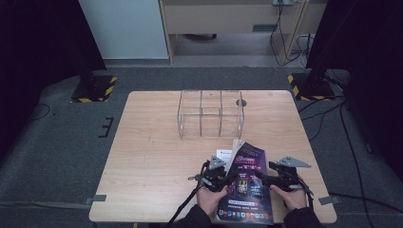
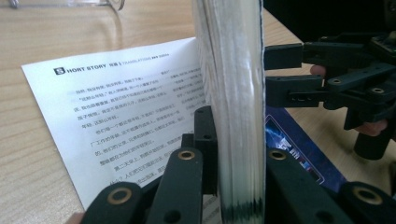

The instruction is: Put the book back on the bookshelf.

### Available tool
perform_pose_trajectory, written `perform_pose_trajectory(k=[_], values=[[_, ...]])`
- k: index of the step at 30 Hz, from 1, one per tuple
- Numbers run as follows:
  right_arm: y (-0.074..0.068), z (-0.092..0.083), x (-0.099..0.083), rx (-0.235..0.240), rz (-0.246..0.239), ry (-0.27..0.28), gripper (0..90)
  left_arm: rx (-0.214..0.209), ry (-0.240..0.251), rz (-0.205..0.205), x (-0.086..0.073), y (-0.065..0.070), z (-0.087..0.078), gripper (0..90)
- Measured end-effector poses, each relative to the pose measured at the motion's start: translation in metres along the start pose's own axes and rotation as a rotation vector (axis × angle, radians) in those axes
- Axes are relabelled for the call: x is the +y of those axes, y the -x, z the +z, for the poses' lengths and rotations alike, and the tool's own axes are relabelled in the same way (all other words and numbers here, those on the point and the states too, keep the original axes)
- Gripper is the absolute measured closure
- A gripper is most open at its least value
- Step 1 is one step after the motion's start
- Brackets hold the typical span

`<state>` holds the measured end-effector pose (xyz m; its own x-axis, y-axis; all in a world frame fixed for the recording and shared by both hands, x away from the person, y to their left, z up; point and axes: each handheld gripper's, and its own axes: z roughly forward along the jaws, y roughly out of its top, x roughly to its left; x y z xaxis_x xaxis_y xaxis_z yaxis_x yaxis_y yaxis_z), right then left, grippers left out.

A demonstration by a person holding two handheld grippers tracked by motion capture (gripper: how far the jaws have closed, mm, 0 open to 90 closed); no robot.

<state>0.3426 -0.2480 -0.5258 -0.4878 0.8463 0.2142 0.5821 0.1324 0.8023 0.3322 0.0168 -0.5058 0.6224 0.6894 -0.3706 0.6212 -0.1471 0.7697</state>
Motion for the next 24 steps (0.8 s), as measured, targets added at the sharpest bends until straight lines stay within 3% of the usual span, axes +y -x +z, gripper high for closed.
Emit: perform_pose_trajectory(k=[13, 24], values=[[0.004, -0.009, 0.008, 0.052, 0.038, 0.073, 20.8, -0.026, 0.099, 0.032, 0.013, 0.002, -0.029, 83.5], [-0.001, -0.005, 0.019, 0.103, 0.043, 0.090, 20.0, -0.036, 0.165, 0.059, 0.017, 0.003, -0.047, 83.6]])
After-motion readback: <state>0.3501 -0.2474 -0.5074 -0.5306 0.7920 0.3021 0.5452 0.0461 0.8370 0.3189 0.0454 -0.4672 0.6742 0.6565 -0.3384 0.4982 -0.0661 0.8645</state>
